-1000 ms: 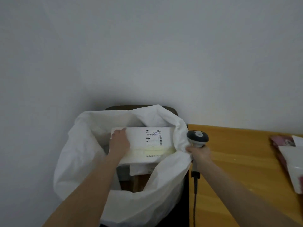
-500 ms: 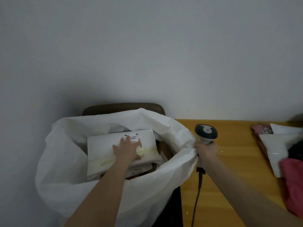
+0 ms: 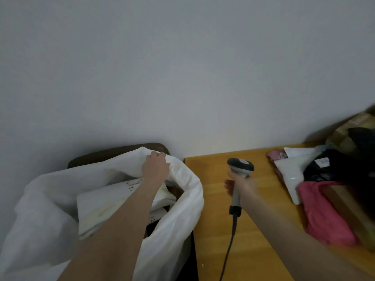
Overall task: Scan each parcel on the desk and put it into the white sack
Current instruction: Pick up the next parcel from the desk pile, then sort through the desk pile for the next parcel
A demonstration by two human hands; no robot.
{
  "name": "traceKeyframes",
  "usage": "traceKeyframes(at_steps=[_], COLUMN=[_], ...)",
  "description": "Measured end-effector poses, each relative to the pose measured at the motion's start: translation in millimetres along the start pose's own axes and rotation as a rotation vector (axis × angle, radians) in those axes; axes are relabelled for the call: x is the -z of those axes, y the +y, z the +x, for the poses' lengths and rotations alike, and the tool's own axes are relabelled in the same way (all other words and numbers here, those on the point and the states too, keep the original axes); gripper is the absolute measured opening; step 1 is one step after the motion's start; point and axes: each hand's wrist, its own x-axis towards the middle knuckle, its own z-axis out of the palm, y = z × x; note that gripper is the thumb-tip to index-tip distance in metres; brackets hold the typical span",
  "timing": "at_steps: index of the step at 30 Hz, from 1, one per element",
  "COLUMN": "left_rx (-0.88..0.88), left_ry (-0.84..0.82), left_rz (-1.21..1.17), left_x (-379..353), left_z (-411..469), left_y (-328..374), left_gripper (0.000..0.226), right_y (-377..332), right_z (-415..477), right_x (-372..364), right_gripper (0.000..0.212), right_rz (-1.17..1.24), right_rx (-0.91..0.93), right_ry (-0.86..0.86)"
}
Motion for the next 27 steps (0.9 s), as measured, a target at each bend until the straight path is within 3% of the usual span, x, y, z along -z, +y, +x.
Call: traceKeyframes(at_steps=[4, 15, 21, 24, 25, 27], left_rx=[-0.139, -0.300, -0.297, -0.236, -0.218, -0.207], left_ry=[0.062, -0.216, -0.427, -0.516, -0.550, -0.576], left_rz=[-0.031, -0.001, -0.213, -0.356, -0.375, -0.468], left_x=[6, -70, -106, -124, -134, -145], left_z=[-6, -81, -106, -115, -116, -118], left_y=[94, 377, 463, 490, 497, 512], left_gripper=[0.038, 0.042, 0.046, 0.008, 0.024, 0.015], right_y=[-21, -60, -70, -73, -74, -79], right_z=[5, 52, 74, 87, 92, 100], right_x=[63, 293, 380, 407, 414, 428], right_gripper=[0.021, 0.024, 0.023, 0.019, 0.015, 0.015], right_rz=[0.041, -0.101, -0.165, -0.151, -0.126, -0.104], right_rx=[0.004, 0.017, 0.002, 0.021, 0.034, 0.032], right_ry=[0.027, 0.174, 0.268, 0.313, 0.327, 0.351])
